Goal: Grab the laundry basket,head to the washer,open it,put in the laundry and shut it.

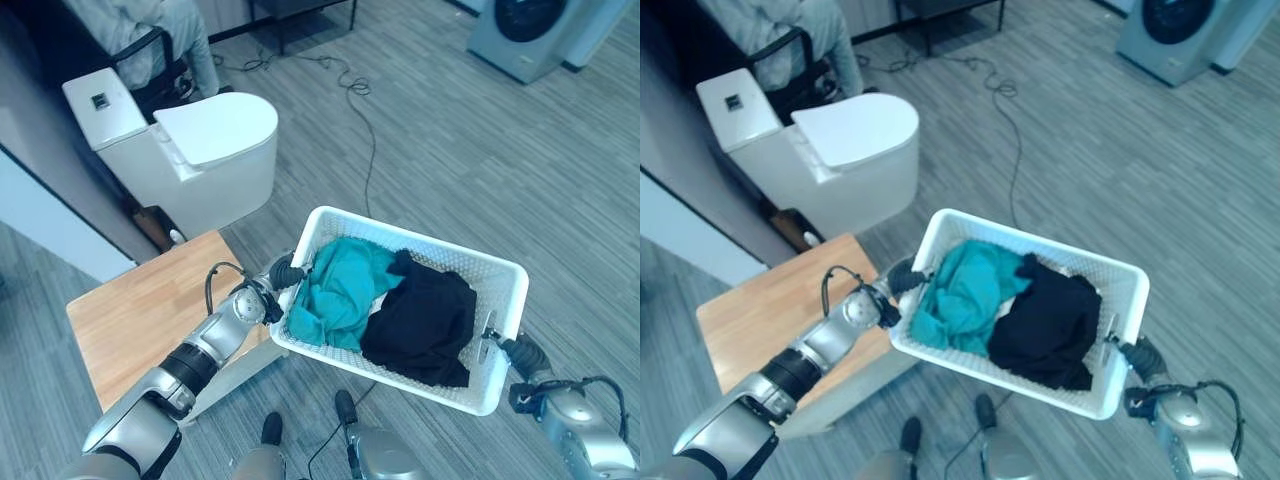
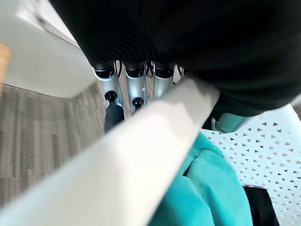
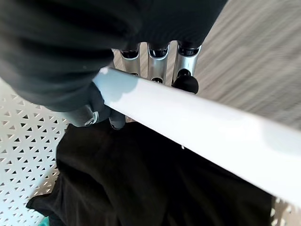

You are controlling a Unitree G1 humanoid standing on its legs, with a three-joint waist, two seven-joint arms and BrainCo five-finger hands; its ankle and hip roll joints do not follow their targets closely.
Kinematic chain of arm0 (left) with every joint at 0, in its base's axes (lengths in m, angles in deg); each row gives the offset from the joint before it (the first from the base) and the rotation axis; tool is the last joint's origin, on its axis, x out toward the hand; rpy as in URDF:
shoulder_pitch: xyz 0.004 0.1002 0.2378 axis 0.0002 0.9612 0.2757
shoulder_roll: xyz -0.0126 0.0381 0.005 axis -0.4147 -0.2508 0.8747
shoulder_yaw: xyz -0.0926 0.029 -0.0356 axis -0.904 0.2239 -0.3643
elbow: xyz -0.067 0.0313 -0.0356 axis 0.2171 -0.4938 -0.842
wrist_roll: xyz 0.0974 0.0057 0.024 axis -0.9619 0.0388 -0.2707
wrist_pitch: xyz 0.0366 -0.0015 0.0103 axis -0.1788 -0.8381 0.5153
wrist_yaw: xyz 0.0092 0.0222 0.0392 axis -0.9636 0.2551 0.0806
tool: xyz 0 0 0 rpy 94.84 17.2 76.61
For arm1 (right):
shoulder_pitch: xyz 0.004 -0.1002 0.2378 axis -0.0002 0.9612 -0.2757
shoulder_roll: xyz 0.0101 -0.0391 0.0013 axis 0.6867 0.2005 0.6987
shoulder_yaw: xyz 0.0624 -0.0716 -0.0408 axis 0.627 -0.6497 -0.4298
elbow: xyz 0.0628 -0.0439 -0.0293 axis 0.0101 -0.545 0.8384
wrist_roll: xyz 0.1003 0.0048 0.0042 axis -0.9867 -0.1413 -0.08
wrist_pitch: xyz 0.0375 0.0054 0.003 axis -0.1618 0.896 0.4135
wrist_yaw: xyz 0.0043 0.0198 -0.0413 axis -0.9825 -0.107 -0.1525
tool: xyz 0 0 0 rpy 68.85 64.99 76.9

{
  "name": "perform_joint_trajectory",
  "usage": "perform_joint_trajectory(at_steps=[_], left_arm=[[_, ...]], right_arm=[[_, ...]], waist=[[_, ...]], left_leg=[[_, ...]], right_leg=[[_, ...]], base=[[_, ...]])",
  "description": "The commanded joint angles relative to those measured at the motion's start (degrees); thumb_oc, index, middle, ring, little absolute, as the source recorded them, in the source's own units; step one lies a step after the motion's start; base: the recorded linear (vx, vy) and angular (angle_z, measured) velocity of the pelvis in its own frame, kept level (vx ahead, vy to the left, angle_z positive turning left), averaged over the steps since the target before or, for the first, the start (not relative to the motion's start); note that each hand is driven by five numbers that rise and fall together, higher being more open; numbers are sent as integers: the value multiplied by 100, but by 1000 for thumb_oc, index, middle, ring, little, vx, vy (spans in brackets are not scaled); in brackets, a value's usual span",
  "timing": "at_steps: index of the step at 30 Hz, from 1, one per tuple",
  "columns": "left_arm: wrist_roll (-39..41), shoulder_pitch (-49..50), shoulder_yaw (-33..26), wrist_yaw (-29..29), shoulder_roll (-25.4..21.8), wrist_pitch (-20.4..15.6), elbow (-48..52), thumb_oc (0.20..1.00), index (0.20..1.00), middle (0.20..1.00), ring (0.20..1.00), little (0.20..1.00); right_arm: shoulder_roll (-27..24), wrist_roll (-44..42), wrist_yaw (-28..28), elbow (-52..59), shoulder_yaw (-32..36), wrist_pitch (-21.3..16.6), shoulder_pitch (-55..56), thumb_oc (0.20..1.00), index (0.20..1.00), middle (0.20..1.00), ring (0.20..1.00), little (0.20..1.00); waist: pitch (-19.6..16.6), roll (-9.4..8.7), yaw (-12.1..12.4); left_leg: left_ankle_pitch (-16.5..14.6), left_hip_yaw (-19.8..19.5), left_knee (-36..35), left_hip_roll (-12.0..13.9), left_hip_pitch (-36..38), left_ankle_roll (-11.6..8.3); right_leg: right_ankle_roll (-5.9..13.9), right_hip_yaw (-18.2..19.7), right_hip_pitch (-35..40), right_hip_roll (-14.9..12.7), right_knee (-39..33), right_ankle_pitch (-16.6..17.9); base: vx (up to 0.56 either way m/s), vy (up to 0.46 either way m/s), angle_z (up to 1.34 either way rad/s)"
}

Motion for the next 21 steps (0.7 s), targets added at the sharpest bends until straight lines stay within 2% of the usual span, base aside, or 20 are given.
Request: perform_joint_trajectory(at_steps=[1,2,4,5,6,8,9,11,13,15,16,17,19,21], left_arm=[[-215,-484,-175,-96,27,-545,113,200,200,200,200,200],[-231,-440,-197,-82,-37,-545,120,200,200,200,200,200],[-216,-285,-350,-68,-267,-475,198,200,200,200,200,200],[-222,-236,-415,-56,-330,-453,231,200,200,200,200,200],[-223,-234,-419,-55,-336,-451,235,200,200,200,200,200],[-241,67,-700,13,-523,-393,407,200,200,200,200,200],[-255,228,-893,11,-615,-372,435,200,200,200,200,200],[-268,287,-985,-5,-615,-373,467,200,200,200,200,200],[-300,419,-1150,-24,-635,-387,500,200,200,200,200,200],[-274,492,-1270,-89,-639,-426,519,200,200,200,200,200],[-256,507,-1315,-115,-633,-443,537,200,200,200,200,200],[-247,416,-1253,-170,-562,-469,479,200,200,200,200,200],[-304,323,-1174,-186,-493,-444,409,200,200,200,200,200],[-335,244,-1124,-189,-470,-410,363,200,200,200,200,200]], right_arm=[[-63,-78,-160,563,-53,-358,-574,200,200,200,200,200],[8,-22,-172,547,-107,-351,-619,200,200,200,200,200],[122,79,-216,524,-166,-317,-623,200,200,200,200,200],[162,134,-234,499,-202,-310,-617,200,200,200,200,200],[165,135,-234,500,-205,-309,-621,200,200,200,200,200],[297,360,-347,382,-321,-249,-636,200,200,200,200,200],[355,456,-393,265,-413,-224,-739,200,200,200,200,200],[381,512,-394,252,-470,-209,-780,200,200,200,200,200],[374,576,-377,241,-495,-201,-818,200,200,200,200,200],[344,595,-336,182,-536,-228,-883,200,200,200,200,200],[330,586,-318,186,-555,-241,-879,200,200,200,200,200],[259,525,-263,240,-500,-285,-767,200,200,200,200,200],[173,444,-243,315,-395,-335,-589,200,200,200,200,200],[114,395,-230,338,-362,-345,-472,200,200,200,200,200]], waist=[[-64,186,297],[7,231,335],[41,290,471],[30,329,506],[27,315,498],[-89,369,638],[-193,349,776],[-253,322,833],[-342,233,923],[-378,159,995],[-395,128,1022],[-308,69,1012],[-226,44,939],[-150,-24,914]], left_leg=[[-732,974,339,-30,59,248],[-741,1170,315,26,67,289],[-625,1469,258,73,18,334],[-598,1597,236,125,32,358],[-570,1596,224,111,21,358],[-462,1917,132,233,23,483],[-381,2095,77,265,-22,481],[-349,2194,15,281,-22,467],[-247,2365,-67,306,-71,405],[-84,2517,-59,436,-226,276],[-4,2554,-83,535,-269,205],[323,2427,-125,874,-336,-30],[533,2338,-154,1136,-352,-199],[552,2229,-12,1364,-354,-278]], right_leg=[[634,292,-771,-282,472,283],[652,68,-925,-340,544,244],[472,-997,-912,-638,864,-16],[413,-1342,-812,-698,1099,-166],[411,-1341,-825,-711,1096,-151],[239,-1757,-584,-754,1883,-601],[194,-1964,-385,-806,1946,-752],[185,-2029,-269,-823,1853,-798],[188,-2109,14,-812,1329,-741],[206,-2145,159,-721,855,-732],[184,-2155,192,-644,704,-734],[26,-2181,295,-334,545,-825],[-77,-2302,374,-127,522,-940],[-172,-2310,475,58,537,-1032]], base=[[-503,514,-219],[-358,187,-300],[-286,113,-237],[-144,56,-97],[-159,61,-99],[-240,11,-100],[-217,-47,-118],[-111,-102,-140],[-145,-229,-59],[-174,-314,-26],[-180,-602,-44],[-140,-604,-38],[-98,-493,28],[-20,-367,38]])
